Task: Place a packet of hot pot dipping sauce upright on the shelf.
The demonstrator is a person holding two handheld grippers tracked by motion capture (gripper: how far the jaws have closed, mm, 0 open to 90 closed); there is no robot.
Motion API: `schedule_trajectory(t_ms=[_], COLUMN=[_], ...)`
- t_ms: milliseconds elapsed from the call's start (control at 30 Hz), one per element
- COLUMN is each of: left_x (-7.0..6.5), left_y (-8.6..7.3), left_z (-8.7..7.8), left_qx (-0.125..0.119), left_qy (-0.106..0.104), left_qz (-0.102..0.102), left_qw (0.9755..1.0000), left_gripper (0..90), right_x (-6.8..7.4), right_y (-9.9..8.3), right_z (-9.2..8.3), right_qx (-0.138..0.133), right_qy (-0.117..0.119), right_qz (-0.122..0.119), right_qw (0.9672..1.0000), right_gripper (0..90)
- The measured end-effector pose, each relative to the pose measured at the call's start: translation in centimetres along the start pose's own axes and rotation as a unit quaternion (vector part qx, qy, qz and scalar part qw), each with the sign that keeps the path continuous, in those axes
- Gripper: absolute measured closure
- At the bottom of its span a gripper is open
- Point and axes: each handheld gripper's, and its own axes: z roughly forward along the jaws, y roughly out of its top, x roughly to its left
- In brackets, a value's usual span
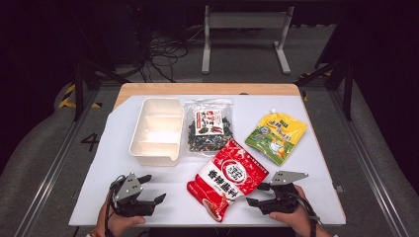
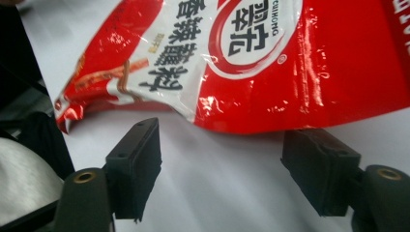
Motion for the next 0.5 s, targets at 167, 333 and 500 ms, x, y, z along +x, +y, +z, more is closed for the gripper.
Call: schedule_trajectory(t_ms=[167,333,500], left_x=[-0.4,-0.7,-0.9], left_y=[0.2,0.4,0.4], left_z=[0.6,1.1,1.4], left_qx=[0.010,0.017,0.022], left_qy=[-0.011,-0.020,-0.026], left_qz=[0.008,0.016,0.018], left_qw=[0.9999,0.9995,0.9993], left_gripper=[22.4,22.4,22.4], right_x=[0.0,-0.1,0.0], right_y=[0.6,1.5,2.6], right_z=[1.0,2.3,3.7], right_qx=[-0.015,-0.028,-0.031], right_qy=[0.045,0.061,0.064], right_qz=[0.032,0.057,0.071], right_qw=[0.9984,0.9961,0.9949], right_gripper=[27.4,27.6,31.4])
